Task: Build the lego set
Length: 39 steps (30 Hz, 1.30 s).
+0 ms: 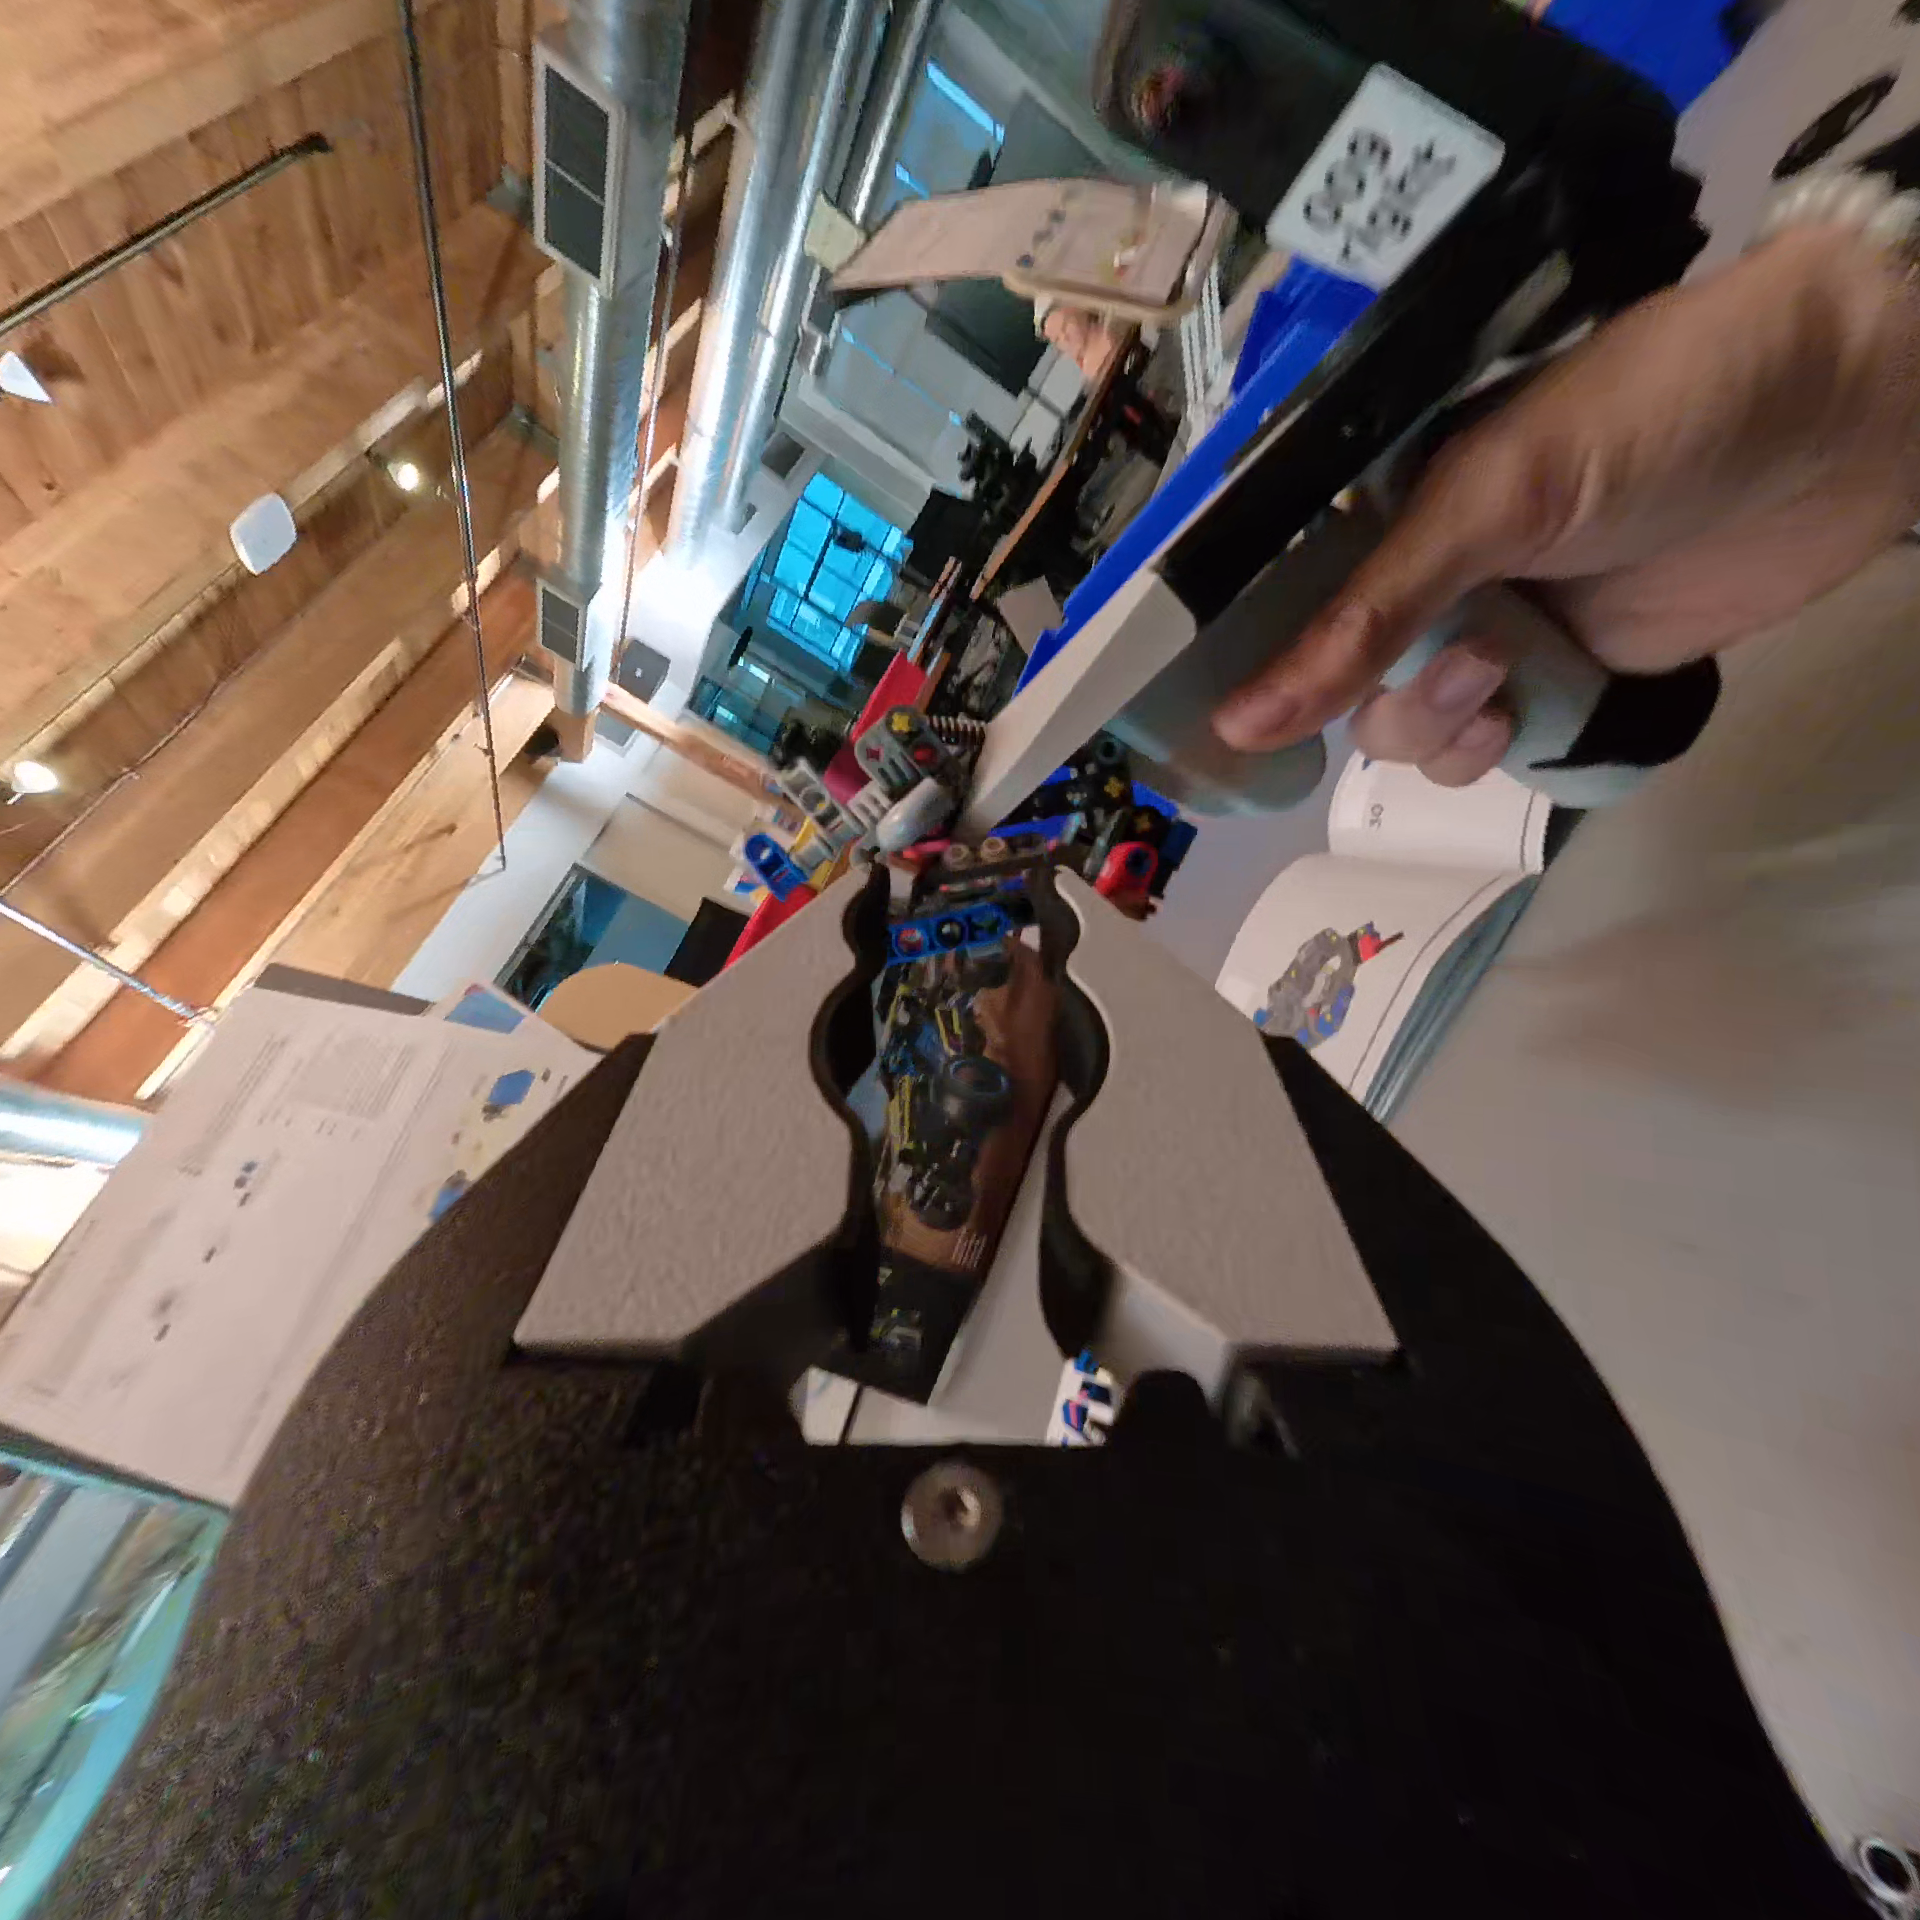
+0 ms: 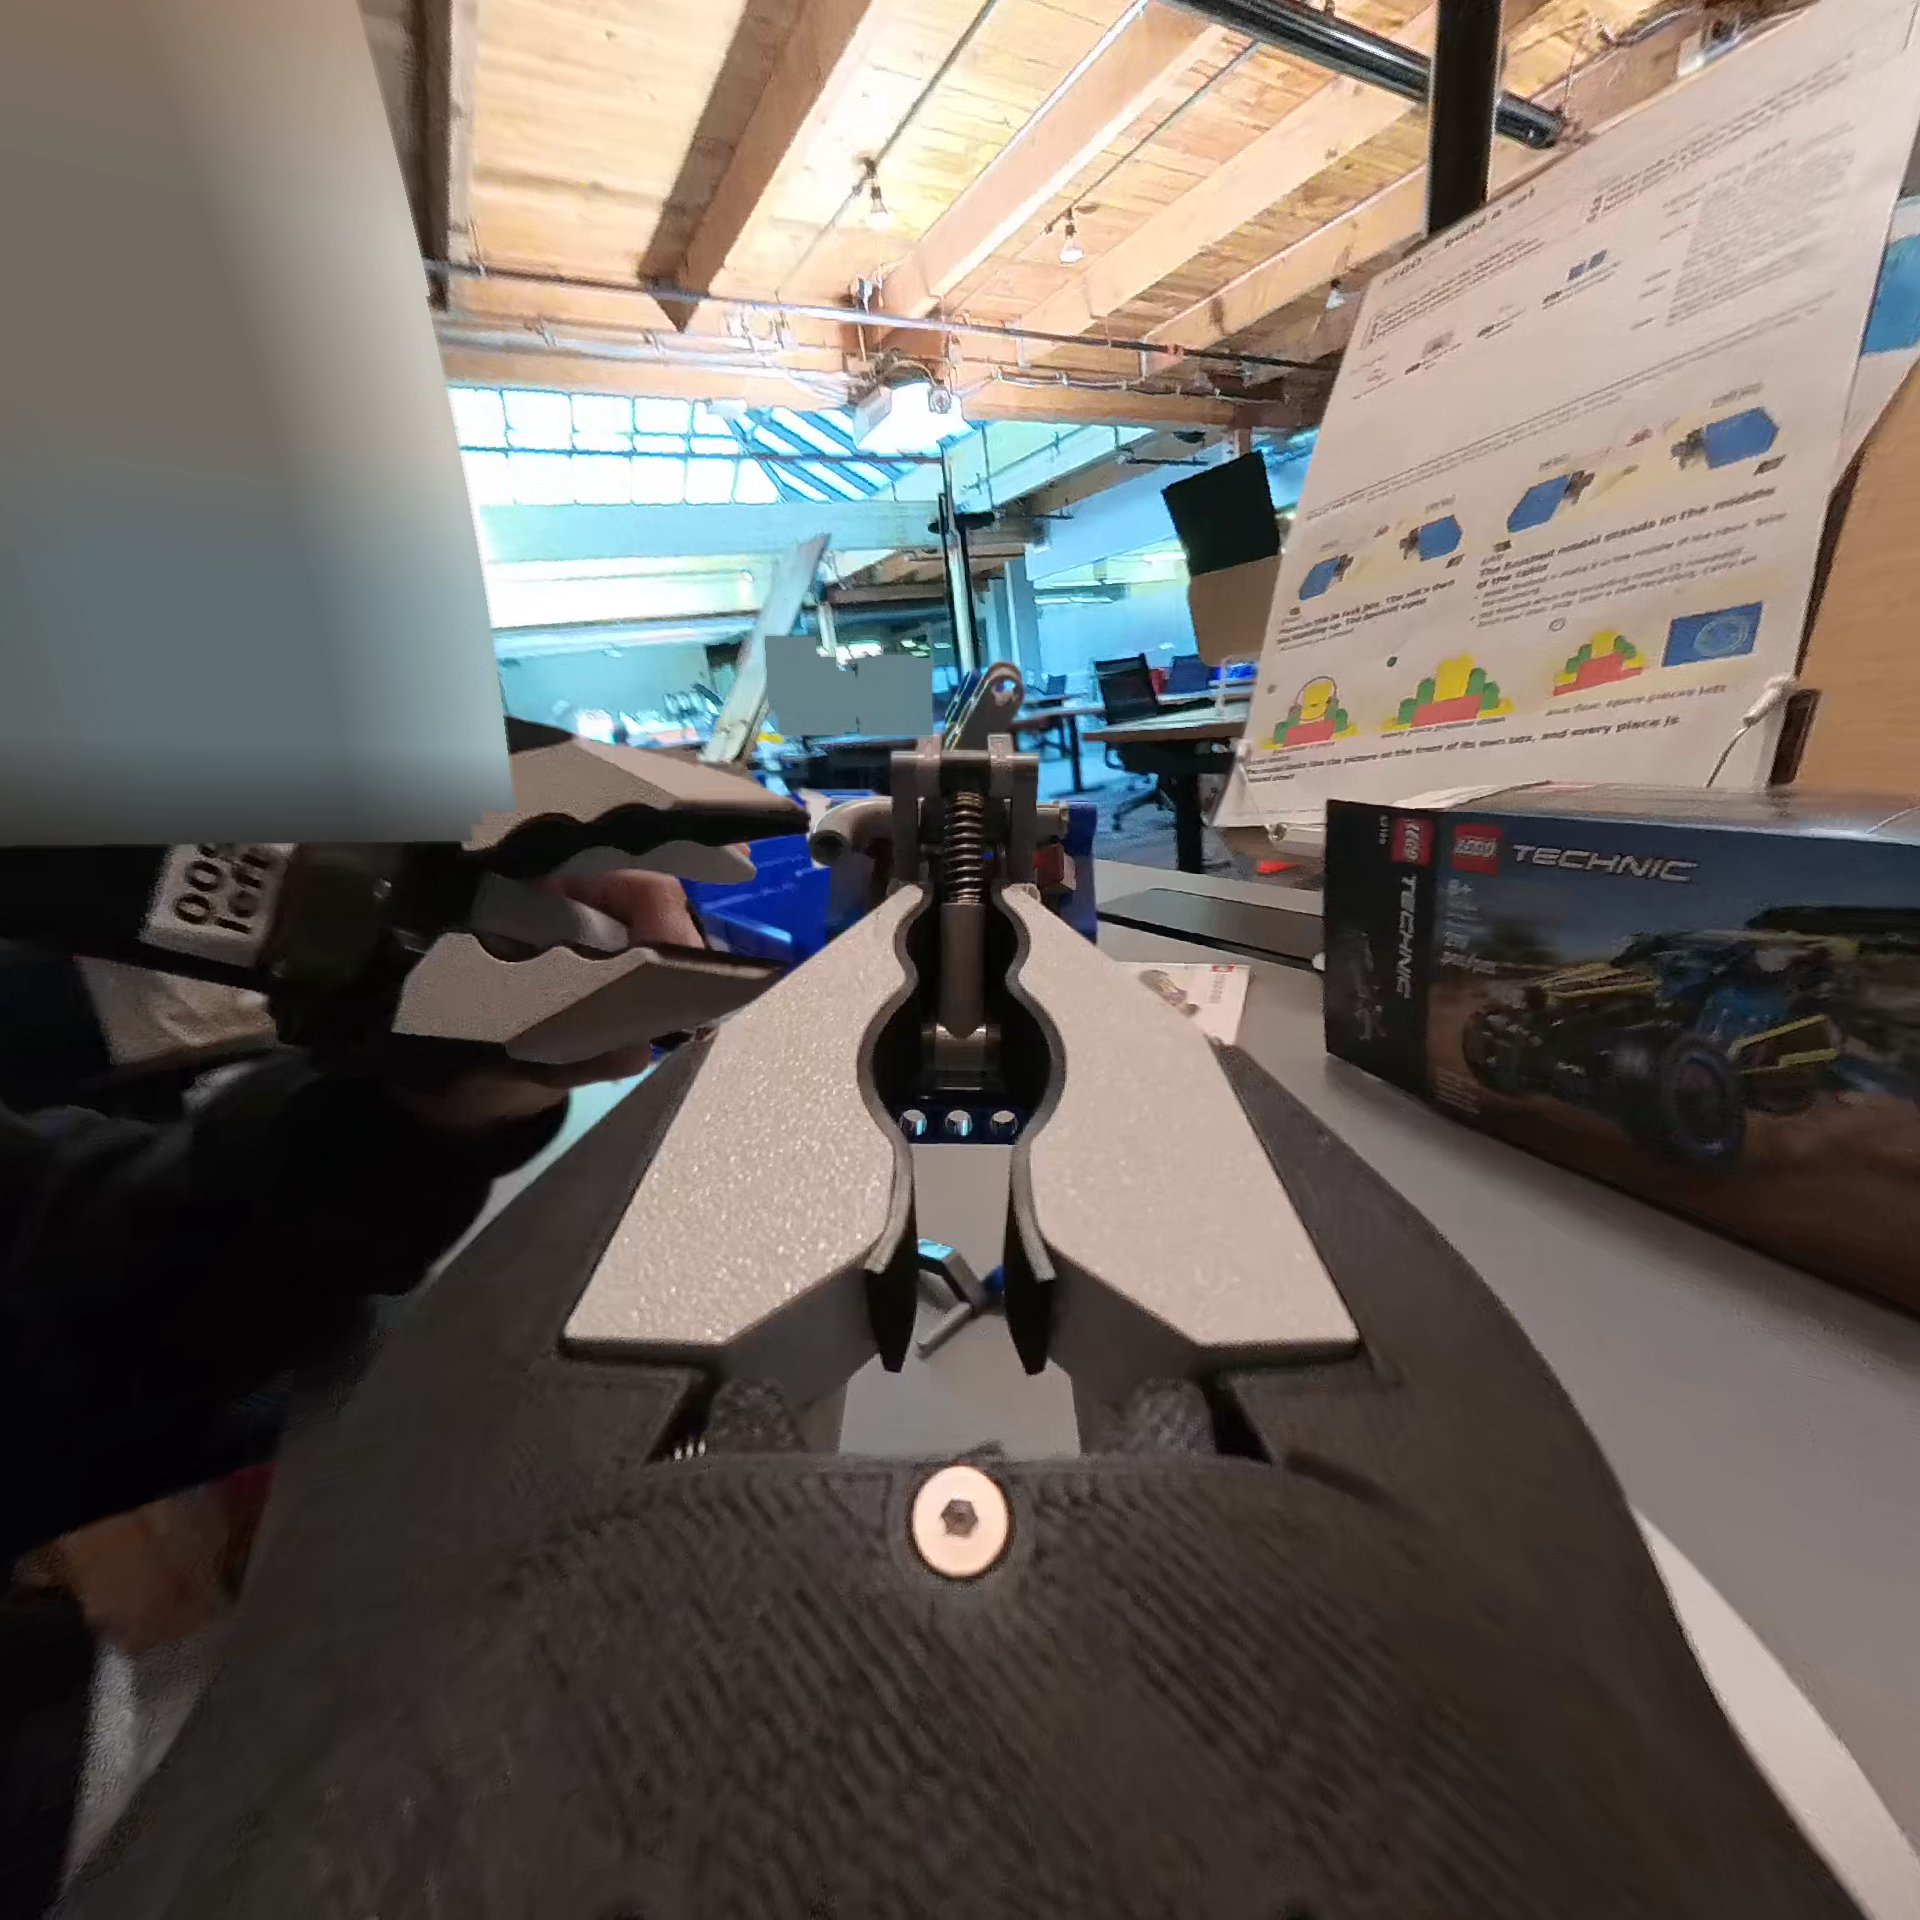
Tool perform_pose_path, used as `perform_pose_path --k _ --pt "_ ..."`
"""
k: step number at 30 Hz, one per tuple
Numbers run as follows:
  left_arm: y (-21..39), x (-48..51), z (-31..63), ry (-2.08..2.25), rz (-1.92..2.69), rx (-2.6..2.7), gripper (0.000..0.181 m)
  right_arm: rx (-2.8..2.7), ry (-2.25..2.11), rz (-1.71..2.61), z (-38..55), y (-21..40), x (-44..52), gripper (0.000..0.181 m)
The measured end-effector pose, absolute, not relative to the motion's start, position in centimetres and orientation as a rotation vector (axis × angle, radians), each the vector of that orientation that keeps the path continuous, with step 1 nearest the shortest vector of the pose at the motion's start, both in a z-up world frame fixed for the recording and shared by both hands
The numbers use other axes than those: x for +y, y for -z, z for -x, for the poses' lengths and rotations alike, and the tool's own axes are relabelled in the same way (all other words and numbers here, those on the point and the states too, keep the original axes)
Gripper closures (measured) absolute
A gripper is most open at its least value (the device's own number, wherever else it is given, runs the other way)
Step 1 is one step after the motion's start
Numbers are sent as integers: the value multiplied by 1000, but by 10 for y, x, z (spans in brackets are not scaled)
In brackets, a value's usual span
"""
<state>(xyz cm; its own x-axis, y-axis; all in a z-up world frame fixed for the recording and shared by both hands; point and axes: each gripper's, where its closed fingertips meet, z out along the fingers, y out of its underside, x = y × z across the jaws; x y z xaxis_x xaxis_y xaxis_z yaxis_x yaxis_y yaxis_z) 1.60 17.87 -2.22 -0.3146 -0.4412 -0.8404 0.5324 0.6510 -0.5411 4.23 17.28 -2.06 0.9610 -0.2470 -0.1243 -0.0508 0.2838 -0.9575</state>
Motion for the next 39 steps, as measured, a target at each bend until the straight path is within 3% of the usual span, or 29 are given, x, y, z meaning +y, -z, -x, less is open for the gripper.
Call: perform_pose_path --k 13,17,21,29,39 --pt "32 179 -23 934 31 1716 159 201 334 1357 -38 25 180 177" --pt "26 187 -27 1047 182 1725 175 167 393 1384 -37 29 182 176" --pt "24 190 -29 1023 162 1683 163 160 411 1398 -38 31 183 176" --pt "29 188 -29 971 115 1676 176 200 369 1404 -39 34 184 176" --pt "39 189 -29 864 108 1780 164 276 292 1385 -41 36 185 177"
